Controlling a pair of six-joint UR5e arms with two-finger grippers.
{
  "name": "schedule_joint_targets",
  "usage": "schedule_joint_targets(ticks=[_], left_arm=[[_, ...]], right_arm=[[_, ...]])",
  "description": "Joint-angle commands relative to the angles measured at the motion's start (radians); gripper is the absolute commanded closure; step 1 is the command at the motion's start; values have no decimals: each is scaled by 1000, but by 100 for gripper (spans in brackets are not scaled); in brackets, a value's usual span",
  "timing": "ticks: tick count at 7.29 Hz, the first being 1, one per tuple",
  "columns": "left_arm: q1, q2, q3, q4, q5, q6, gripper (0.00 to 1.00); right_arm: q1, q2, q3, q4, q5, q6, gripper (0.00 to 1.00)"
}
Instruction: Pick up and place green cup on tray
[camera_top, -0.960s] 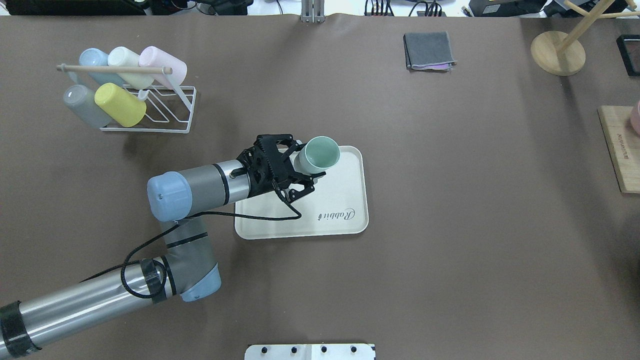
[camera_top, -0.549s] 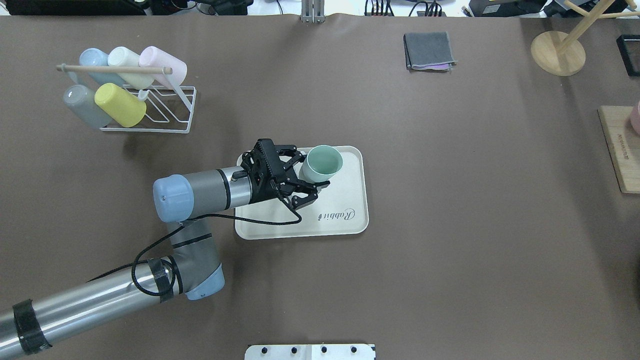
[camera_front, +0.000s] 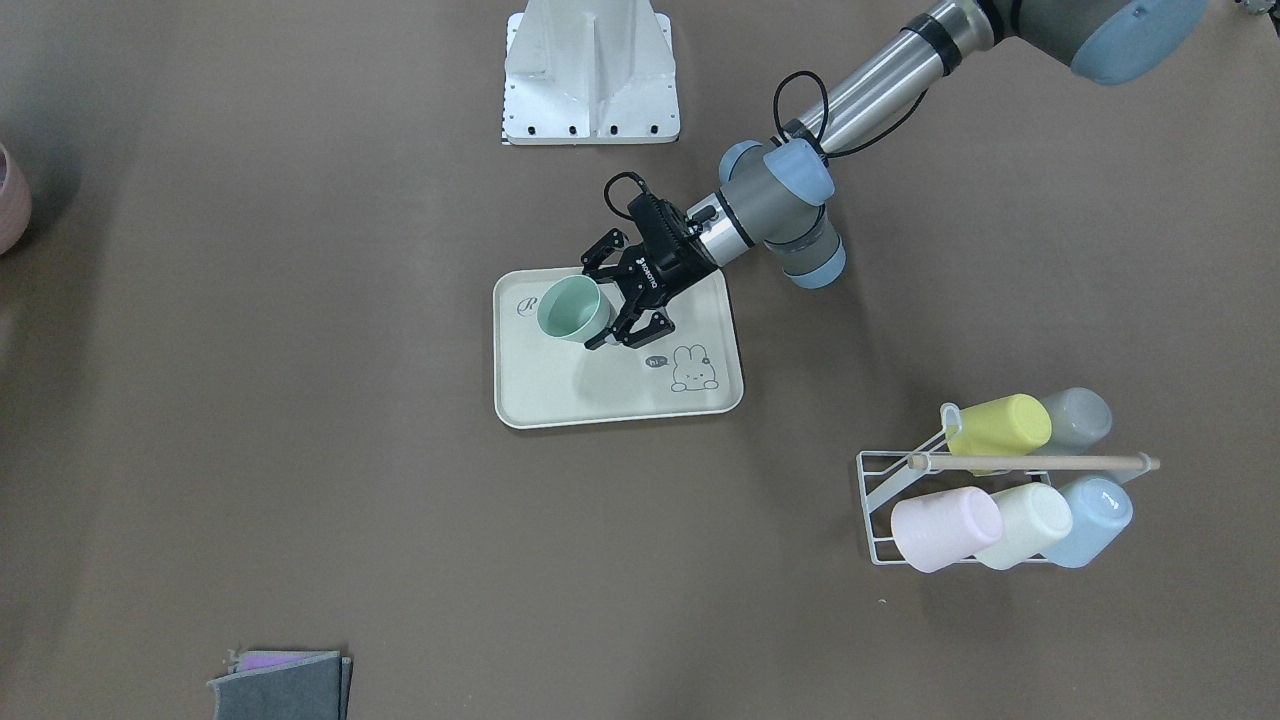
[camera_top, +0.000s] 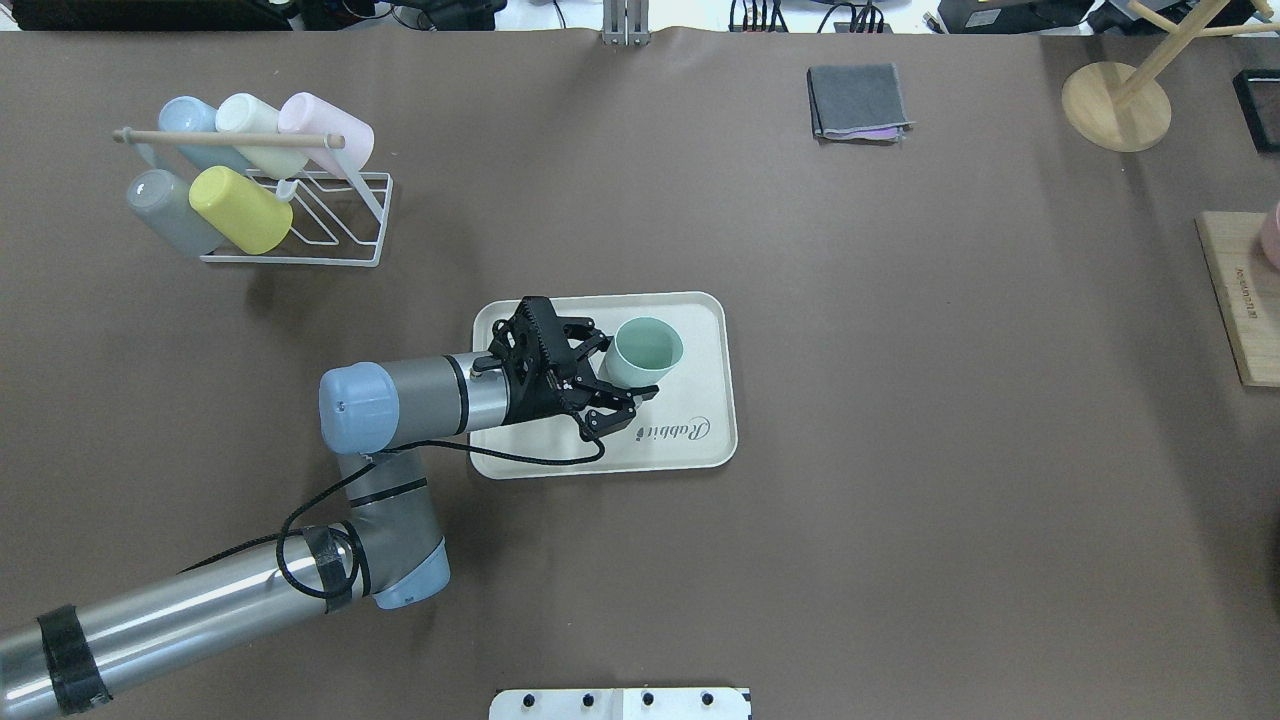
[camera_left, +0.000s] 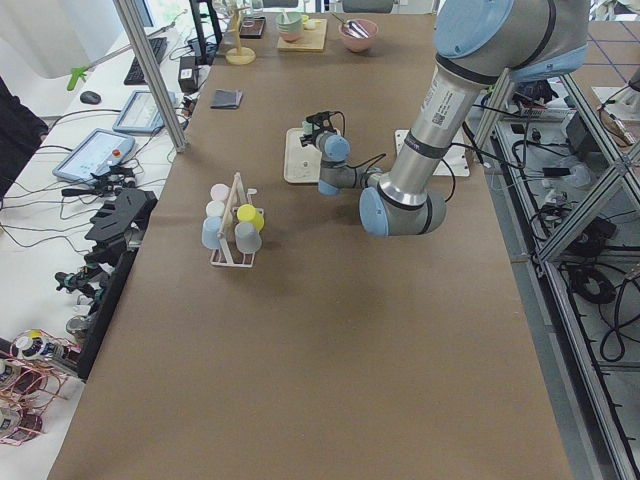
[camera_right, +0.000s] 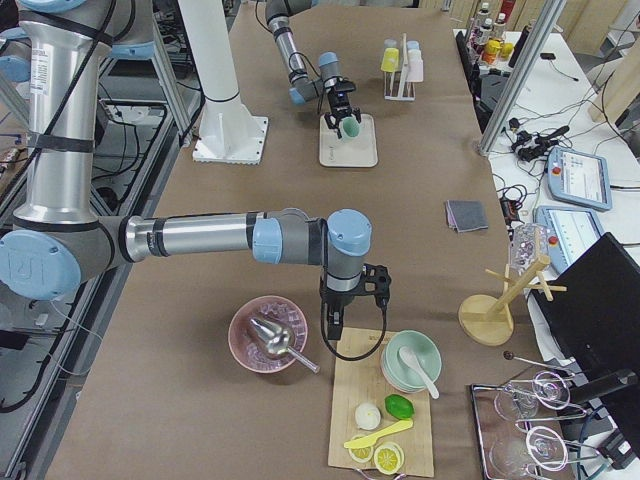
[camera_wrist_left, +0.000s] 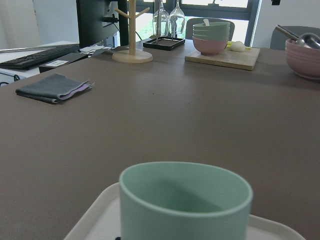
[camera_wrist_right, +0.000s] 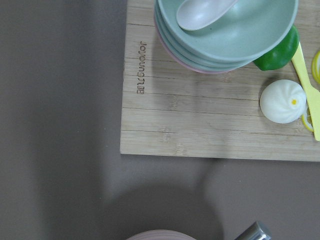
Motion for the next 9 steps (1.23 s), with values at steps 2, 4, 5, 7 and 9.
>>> schedule_joint_targets(ticks=[2, 4, 5, 7, 9], left_arm=[[10, -1, 3, 0, -4, -7, 87], [10, -2, 3, 2, -6, -6, 70], [10, -14, 3, 9, -4, -1, 51], [10, -16, 2, 9, -4, 2, 35], [10, -17, -1, 9, -6, 2, 14]], right_arm=[[1, 4, 0, -1, -1, 10, 0], [1, 6, 0, -1, -1, 8, 0], [1, 7, 0, -1, -1, 7, 0], [1, 7, -2, -1, -1, 8, 0], [1, 7, -2, -1, -1, 8, 0]])
